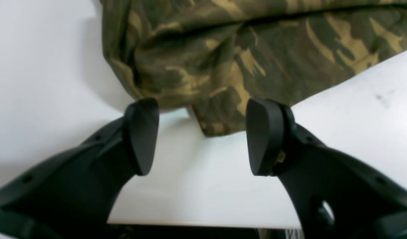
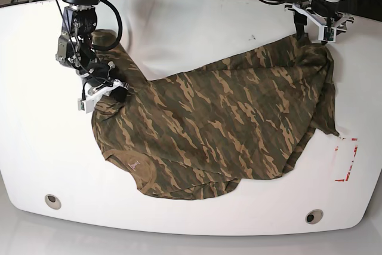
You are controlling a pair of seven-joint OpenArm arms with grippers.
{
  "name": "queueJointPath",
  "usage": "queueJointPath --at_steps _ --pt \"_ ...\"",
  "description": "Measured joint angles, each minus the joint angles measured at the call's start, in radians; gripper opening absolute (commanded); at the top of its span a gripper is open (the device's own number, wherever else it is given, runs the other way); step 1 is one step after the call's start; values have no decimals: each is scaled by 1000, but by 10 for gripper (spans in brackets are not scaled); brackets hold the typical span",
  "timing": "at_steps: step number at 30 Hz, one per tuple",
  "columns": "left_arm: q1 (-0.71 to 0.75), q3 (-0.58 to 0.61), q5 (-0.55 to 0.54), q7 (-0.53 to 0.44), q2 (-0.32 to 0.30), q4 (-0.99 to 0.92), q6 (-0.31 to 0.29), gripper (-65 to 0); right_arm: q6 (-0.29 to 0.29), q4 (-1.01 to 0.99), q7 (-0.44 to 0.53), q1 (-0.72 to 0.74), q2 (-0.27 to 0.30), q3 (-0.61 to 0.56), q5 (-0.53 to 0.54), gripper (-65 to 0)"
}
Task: Layout the t-shirt on the table in an organized manner, then fold the t-shirt properly
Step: 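Pull the shirt corners outward with both grippers to spread it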
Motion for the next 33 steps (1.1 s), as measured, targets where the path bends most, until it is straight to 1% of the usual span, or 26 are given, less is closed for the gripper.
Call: queueJointPath --at_steps 8,18,33 --pt "2 10 -3 1 2 -91 -1 -263 1 0 -2 3 -3 -14 0 -650" --pt "-13 9 -34 -55 -19 -161 0 -263 1 0 -3 3 -3 -14 0 -650" --pt "-58 30 -26 -49 -21 -172 10 -263 3 0 -6 3 8 -16 0 -650"
